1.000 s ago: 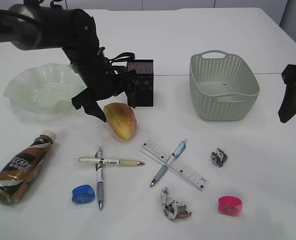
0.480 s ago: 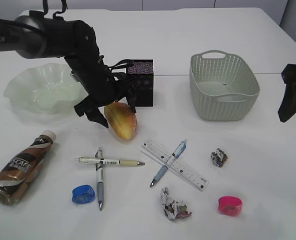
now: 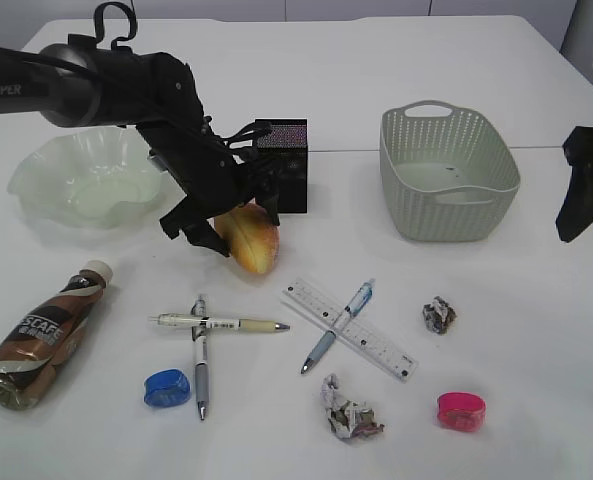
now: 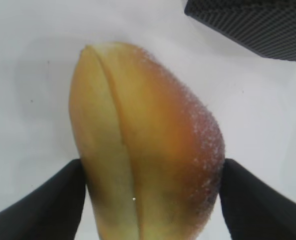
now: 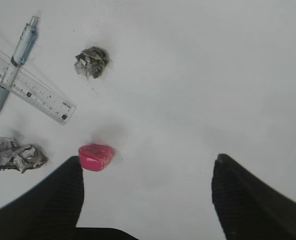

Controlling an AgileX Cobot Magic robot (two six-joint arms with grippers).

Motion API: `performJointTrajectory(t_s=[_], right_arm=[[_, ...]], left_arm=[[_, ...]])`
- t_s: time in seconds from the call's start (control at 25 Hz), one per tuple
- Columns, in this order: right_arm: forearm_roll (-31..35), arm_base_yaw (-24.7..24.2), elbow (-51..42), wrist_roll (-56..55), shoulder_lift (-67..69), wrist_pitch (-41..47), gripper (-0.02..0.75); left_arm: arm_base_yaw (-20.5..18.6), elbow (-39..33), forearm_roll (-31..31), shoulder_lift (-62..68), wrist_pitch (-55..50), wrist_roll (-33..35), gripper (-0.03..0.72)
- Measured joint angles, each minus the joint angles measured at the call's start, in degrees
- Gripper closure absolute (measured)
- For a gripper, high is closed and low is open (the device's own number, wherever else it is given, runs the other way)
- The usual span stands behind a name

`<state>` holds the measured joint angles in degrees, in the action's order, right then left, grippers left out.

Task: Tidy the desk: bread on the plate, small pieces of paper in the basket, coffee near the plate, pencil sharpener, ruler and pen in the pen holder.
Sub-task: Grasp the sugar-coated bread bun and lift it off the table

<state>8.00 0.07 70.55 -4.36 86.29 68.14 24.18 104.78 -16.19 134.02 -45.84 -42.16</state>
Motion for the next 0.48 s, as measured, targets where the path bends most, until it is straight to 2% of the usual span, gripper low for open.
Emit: performJointTrajectory(t_s=[0.12, 0.36, 0.48], right_arm=[[0.00, 0.00, 0.00, 0.00, 0.00, 0.00, 0.152], [0.00, 0.00, 0.00, 0.00, 0.00, 0.00, 0.153], [0.00, 0.00, 0.00, 0.00, 0.00, 0.00, 0.153]], left_arm=[[0.00, 0.02, 0.00, 0.13, 0.13, 0.00, 0.151], [0.00, 0.02, 0.00, 0.17, 0.13, 0.00, 0.374], [0.00, 0.02, 0.00, 0.26, 0.13, 0.00, 0.402]])
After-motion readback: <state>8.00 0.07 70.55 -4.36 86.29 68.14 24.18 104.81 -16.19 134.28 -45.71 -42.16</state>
